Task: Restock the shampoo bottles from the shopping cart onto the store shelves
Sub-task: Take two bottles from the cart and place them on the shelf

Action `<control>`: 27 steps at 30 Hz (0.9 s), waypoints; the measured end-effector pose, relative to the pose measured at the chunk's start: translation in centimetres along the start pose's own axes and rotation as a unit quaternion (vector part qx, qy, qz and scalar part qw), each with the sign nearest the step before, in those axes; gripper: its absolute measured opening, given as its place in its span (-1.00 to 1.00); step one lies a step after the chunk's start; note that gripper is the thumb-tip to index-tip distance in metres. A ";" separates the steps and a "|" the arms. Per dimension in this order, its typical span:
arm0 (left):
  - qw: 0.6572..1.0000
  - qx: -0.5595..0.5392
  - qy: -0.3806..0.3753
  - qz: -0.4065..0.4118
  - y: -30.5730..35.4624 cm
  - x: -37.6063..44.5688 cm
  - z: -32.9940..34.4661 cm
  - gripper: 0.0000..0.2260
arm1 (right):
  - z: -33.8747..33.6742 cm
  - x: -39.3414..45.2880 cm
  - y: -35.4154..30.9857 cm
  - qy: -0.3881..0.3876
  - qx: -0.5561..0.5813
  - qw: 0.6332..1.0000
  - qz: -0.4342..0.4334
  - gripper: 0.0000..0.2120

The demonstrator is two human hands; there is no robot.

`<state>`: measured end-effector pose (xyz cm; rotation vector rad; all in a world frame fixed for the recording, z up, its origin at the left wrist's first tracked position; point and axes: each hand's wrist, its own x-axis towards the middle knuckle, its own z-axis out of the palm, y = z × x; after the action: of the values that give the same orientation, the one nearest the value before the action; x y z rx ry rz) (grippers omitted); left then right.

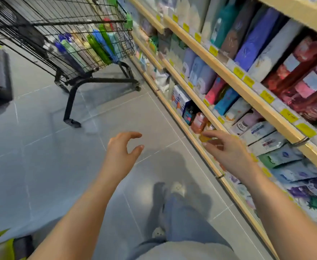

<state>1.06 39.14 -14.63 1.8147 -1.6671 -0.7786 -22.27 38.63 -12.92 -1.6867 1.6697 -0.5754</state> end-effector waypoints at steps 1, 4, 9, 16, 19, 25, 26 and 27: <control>1.000 -0.001 0.006 -0.012 -0.7 0.8 -0.5 -0.74 | 0.6 1.4 -0.5 -0.013 -0.002 1.000 0.005 -0.70; 0.998 0.007 0.027 -0.050 -2.5 4.3 -2.2 -0.65 | 2.4 6.2 -2.3 -0.066 0.006 0.998 0.009 -0.66; 0.995 -0.013 0.042 -0.094 -4.5 12.6 -5.1 -0.59 | 4.5 16.3 -4.8 -0.145 0.019 0.989 -0.005 -0.63; 0.990 -0.008 0.057 -0.131 -4.2 27.1 -10.0 -0.64 | 4.8 32.2 -10.3 -0.173 0.021 0.984 -0.035 -0.63; 0.988 -0.012 0.055 -0.145 -4.9 30.5 -11.1 -0.65 | 5.1 36.7 -12.2 -0.178 0.003 0.983 -0.039 -0.64; 0.989 -0.023 0.031 -0.145 -7.3 38.0 -13.0 -0.68 | 6.9 43.6 -14.7 -0.186 -0.003 0.982 -0.027 -0.64; 0.990 -0.029 0.029 -0.138 -7.8 39.7 -13.5 -0.68 | 7.3 44.9 -15.2 -0.183 0.004 0.983 -0.023 -0.65; 0.990 -0.033 0.024 -0.131 -8.5 41.7 -14.2 -0.68 | 7.9 46.4 -15.9 -0.178 0.005 0.984 -0.017 -0.66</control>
<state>19.85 -1.57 -13.27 2.0141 -1.3710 -0.8814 -2.09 -6.77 -13.71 -1.6976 1.3803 -0.2747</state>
